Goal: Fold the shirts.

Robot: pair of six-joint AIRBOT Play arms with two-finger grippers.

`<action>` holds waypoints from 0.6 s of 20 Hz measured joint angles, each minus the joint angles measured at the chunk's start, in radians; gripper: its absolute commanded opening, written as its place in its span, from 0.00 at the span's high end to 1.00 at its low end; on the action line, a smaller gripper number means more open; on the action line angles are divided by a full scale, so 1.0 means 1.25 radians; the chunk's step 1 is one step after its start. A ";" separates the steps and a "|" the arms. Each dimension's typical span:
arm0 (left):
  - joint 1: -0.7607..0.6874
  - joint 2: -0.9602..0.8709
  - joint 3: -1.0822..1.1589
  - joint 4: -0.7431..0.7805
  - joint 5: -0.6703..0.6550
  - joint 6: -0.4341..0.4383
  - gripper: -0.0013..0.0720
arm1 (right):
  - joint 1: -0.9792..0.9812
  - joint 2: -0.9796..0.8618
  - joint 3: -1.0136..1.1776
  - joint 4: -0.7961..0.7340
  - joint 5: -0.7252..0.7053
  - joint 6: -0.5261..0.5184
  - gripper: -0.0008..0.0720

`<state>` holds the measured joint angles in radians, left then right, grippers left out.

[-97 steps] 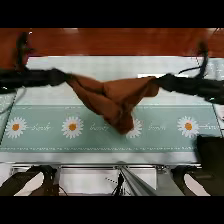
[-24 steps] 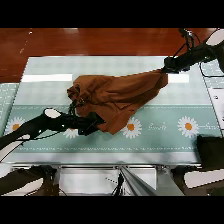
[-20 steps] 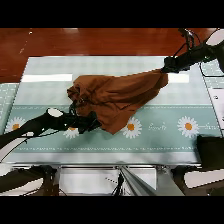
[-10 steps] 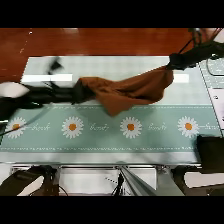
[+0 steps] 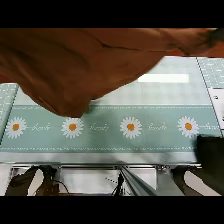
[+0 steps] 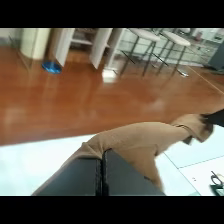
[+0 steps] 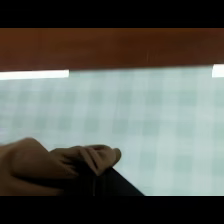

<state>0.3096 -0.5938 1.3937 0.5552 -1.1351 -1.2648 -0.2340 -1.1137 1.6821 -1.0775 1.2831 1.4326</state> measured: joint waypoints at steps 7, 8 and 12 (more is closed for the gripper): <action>0.032 0.018 0.178 -0.019 -0.086 -0.006 0.96 | -0.010 0.254 0.001 -0.001 -0.060 0.047 0.95; 0.033 0.020 0.204 -0.020 -0.093 -0.006 0.96 | -0.010 0.275 0.001 -0.006 -0.060 0.055 0.95; 0.036 0.021 0.277 -0.022 -0.141 -0.014 0.96 | -0.011 0.325 0.001 -0.064 0.035 0.076 0.95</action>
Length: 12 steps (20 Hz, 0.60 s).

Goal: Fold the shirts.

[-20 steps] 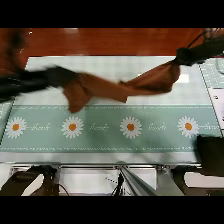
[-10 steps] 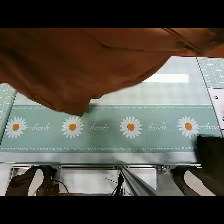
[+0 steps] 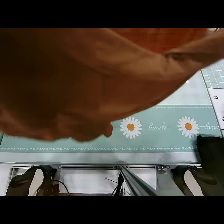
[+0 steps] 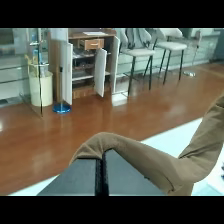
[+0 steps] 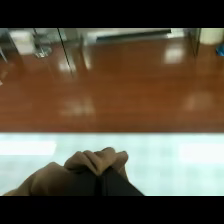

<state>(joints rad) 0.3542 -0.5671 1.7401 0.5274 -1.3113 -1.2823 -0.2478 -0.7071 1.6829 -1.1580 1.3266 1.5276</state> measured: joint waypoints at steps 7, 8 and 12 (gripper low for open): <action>0.000 -0.044 -0.022 0.182 -0.214 -0.133 0.96 | 0.000 -0.064 -0.030 -0.115 0.248 -0.016 0.95; 0.000 -0.055 -0.049 0.196 -0.231 -0.141 0.96 | 0.000 -0.088 -0.044 -0.115 0.263 -0.017 0.95; 0.000 -0.117 -0.199 0.221 -0.247 -0.143 0.95 | 0.000 -0.229 -0.089 -0.077 0.287 -0.024 0.95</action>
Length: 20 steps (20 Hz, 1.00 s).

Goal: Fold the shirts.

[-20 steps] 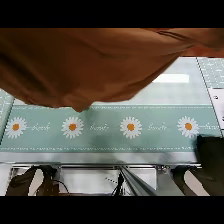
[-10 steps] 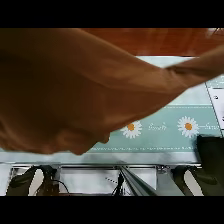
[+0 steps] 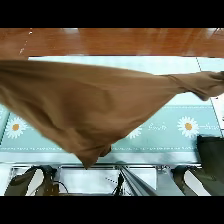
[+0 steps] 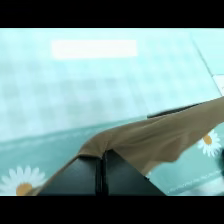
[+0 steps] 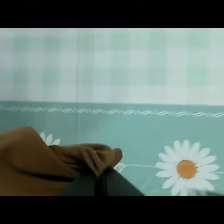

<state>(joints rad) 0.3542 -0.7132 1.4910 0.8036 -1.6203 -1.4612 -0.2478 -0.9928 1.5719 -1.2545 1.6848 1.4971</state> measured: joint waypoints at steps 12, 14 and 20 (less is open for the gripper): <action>-0.075 -0.429 -0.238 -0.182 0.213 0.194 0.95 | 0.045 -0.457 -0.019 0.265 -0.254 0.032 0.95; -0.102 -0.511 -0.241 -0.188 0.233 0.215 0.95 | 0.075 -0.498 -0.019 0.252 -0.303 0.032 0.95; -0.103 -0.634 -0.232 -0.195 0.214 0.231 0.45 | 0.106 -0.537 -0.005 0.211 -0.375 0.002 0.42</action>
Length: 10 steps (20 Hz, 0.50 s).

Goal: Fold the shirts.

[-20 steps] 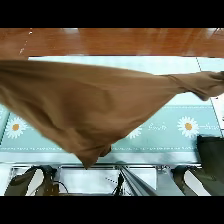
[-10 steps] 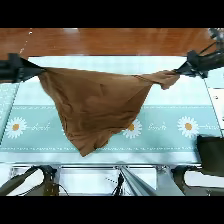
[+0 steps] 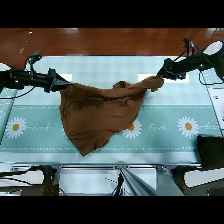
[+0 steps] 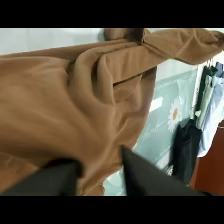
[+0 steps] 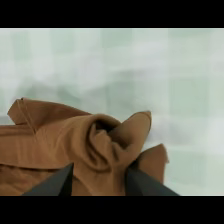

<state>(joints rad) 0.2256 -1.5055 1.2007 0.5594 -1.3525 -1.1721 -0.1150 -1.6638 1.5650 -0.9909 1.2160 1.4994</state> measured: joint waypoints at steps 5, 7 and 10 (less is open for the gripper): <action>0.092 0.038 0.020 0.090 -0.137 -0.041 0.46 | -0.045 0.051 0.018 -0.076 0.176 -0.092 0.42; 0.115 0.094 -0.021 0.211 -0.158 -0.069 0.45 | -0.055 0.079 -0.004 -0.140 0.223 -0.104 0.37; 0.130 0.186 -0.143 0.334 -0.159 -0.095 0.35 | -0.059 0.117 -0.073 -0.137 0.231 -0.120 0.34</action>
<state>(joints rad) 0.3882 -1.2728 1.0225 0.9771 -1.5517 -1.2911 -0.1890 -1.5177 1.4738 -1.1622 1.5043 1.3495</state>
